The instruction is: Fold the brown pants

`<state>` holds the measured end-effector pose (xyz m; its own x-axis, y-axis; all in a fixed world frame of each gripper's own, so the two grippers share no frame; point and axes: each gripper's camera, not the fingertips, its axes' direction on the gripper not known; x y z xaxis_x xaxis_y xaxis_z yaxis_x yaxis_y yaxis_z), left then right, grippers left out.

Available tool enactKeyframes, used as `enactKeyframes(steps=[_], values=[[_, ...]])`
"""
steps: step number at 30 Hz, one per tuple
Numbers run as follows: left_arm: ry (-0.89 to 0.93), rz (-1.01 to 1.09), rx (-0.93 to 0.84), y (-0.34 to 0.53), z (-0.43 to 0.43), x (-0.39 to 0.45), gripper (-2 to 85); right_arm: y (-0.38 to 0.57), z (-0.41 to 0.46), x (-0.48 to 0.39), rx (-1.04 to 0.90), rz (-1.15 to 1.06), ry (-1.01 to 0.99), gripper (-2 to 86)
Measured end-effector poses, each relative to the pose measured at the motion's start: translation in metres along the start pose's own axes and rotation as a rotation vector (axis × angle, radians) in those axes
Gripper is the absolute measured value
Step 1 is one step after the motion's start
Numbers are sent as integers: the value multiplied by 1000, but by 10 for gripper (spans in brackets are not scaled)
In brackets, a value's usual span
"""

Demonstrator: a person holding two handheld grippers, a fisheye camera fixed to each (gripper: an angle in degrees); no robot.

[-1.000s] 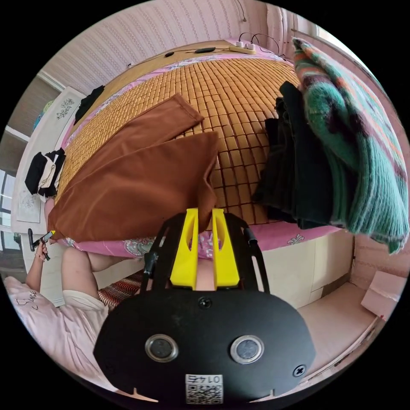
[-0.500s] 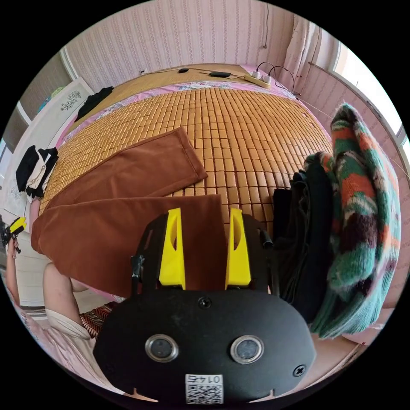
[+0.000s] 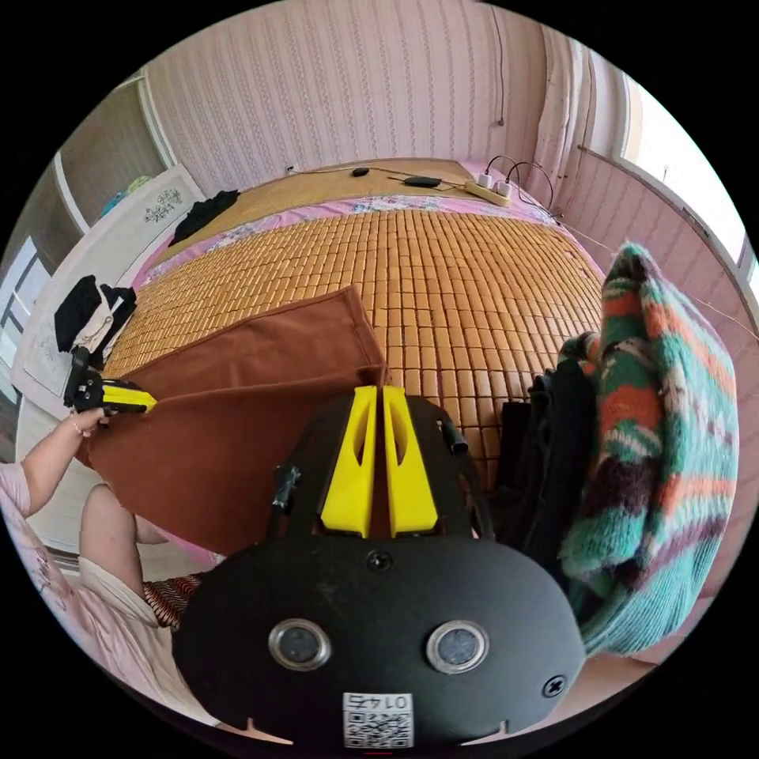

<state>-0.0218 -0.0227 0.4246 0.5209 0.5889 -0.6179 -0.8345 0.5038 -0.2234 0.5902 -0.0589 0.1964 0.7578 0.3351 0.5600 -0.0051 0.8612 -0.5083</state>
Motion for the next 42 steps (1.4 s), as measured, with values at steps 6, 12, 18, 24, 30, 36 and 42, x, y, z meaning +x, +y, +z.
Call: enactKeyframes(steps=[6,12,18,24,30,36,42], values=[[-103,-203,280,24,-66,-41,-9,-82,-20,-38,54,-134,27,-4],[44,-138,220,0,-36,-59,27,-156,43,-49,-120,-124,35,-4],[20,22,-84,-19,38,-26,112,-126,56,-23,-147,-67,46,-4],[-28,95,-63,-10,22,-11,-4,-122,32,11,-80,-13,-71,-3],[-60,-210,164,17,-45,-70,-6,-175,34,-4,-92,-141,-8,5],[-26,-559,68,22,30,-137,20,-196,110,9,-215,-68,76,79],[-49,-308,152,36,-14,-66,54,-130,113,69,-239,55,-66,112]])
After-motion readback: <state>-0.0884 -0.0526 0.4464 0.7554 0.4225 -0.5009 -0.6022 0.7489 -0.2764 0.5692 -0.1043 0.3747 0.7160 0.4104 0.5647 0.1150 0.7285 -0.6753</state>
